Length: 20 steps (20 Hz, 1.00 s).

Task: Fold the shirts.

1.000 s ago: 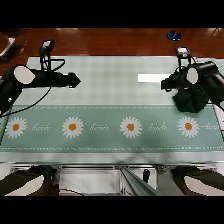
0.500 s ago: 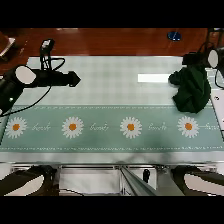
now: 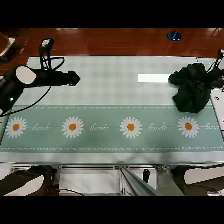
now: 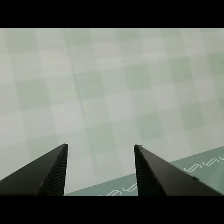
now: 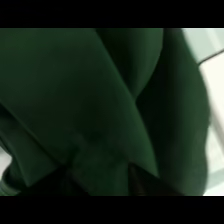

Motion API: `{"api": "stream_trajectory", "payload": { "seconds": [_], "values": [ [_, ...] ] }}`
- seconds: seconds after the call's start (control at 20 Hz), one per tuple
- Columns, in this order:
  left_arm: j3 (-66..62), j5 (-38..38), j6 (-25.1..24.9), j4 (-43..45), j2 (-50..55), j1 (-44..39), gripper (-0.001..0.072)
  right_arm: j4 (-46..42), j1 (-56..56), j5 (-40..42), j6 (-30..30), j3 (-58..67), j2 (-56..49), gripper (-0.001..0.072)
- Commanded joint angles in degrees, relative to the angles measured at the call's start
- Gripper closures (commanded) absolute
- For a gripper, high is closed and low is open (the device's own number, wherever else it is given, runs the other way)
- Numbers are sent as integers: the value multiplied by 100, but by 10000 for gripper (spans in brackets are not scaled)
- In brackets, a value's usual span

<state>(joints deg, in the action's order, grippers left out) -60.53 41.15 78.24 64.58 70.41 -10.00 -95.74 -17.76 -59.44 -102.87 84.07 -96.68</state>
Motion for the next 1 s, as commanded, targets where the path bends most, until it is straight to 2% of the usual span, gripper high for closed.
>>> {"api": "stream_trajectory", "payload": {
  "seconds": [0.0, 0.1, 0.15, 0.25, 0.35, 0.55, 0.7, 0.95],
  "values": [
    [2, 7, -13, 0, 66, -4, 201, 811, -225, -605, 625, 24, -424, 299],
    [7, 177, 7, -7, 96, -4, 201, 887, -201, -704, 627, 20, -459, 310],
    [7, 369, 7, -4, 94, -4, 201, 935, -170, -776, 638, 20, -457, 366],
    [0, 855, 2, 4, 57, 28, 201, 1318, -144, -1095, 1115, 20, -450, 689],
    [-7, 1416, 2, 70, -125, 223, 201, 1985, -142, -1220, 1582, 20, -240, 692],
    [46, 2420, -85, 437, -1064, 1040, 201, 3165, -140, -544, 2243, 20, 1167, 692],
    [448, 2319, -83, 83, -2076, 1314, 201, 3884, -50, -269, 2627, 20, 2428, 692],
    [1633, 2055, -44, -826, -3346, 1300, 201, 3910, 717, -76, 2680, 385, 4044, 693]
  ]
}}
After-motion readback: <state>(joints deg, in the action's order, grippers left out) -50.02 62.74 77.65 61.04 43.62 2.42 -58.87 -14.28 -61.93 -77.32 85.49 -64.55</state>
